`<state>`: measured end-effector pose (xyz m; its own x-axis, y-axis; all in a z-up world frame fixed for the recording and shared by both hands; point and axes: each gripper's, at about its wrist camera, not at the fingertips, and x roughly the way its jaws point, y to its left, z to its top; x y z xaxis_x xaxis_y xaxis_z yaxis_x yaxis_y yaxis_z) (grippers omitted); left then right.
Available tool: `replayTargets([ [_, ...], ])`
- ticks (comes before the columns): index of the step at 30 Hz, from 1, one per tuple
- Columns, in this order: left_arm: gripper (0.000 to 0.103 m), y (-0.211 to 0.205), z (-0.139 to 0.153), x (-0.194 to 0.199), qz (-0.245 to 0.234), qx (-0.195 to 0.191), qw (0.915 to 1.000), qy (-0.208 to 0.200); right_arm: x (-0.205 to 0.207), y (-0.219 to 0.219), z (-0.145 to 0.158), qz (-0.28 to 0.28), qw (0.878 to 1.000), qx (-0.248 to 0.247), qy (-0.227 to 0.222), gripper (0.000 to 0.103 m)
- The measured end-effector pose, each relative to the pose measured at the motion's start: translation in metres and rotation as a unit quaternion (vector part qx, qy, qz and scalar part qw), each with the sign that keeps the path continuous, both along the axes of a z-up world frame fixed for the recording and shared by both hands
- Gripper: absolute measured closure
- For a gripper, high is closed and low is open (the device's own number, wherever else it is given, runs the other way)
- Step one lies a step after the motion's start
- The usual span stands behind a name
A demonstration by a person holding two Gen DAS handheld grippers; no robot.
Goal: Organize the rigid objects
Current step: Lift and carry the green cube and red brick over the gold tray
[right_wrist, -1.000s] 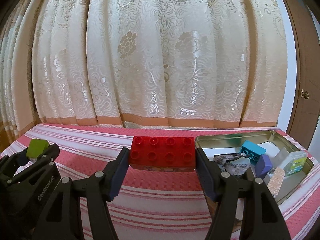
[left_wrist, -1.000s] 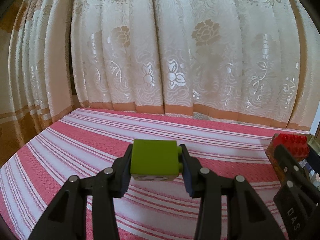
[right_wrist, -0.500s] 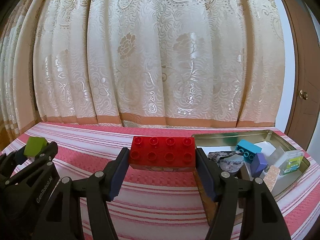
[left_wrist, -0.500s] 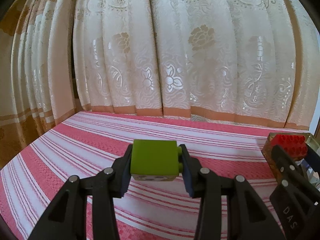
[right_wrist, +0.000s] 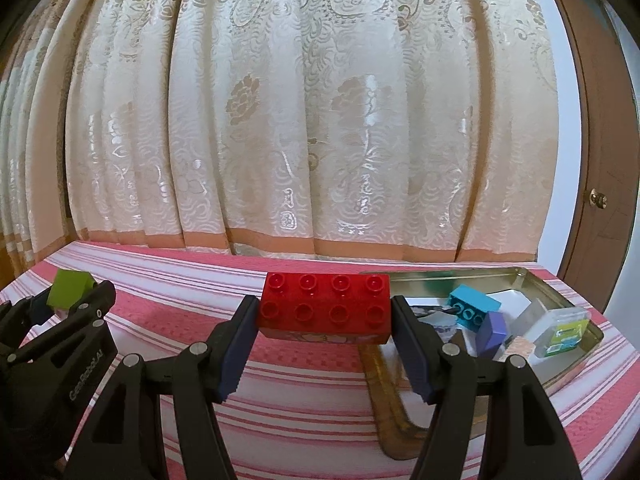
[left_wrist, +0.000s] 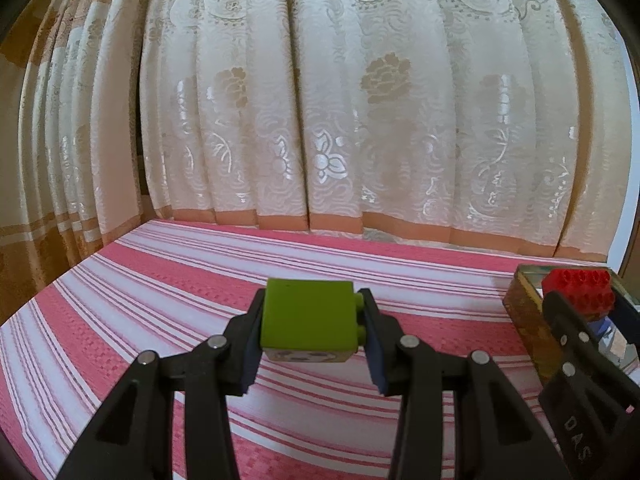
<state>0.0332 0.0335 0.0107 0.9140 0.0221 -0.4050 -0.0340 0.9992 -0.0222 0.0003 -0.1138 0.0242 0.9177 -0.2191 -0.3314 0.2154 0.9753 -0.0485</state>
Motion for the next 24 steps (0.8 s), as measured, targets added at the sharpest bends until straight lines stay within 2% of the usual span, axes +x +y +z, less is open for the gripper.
replayTargets([
  [15,0.060,-0.035,0.002,-0.010,-0.025,-0.019,0.9995,-0.001,-0.013,-0.031,0.005,-0.012,1.000,0.007,-0.009,0.035],
  [24,0.060,-0.070,0.008,-0.019,-0.045,-0.015,0.9988,-0.014,-0.023,-0.064,0.008,-0.030,0.999,0.015,-0.017,0.035],
])
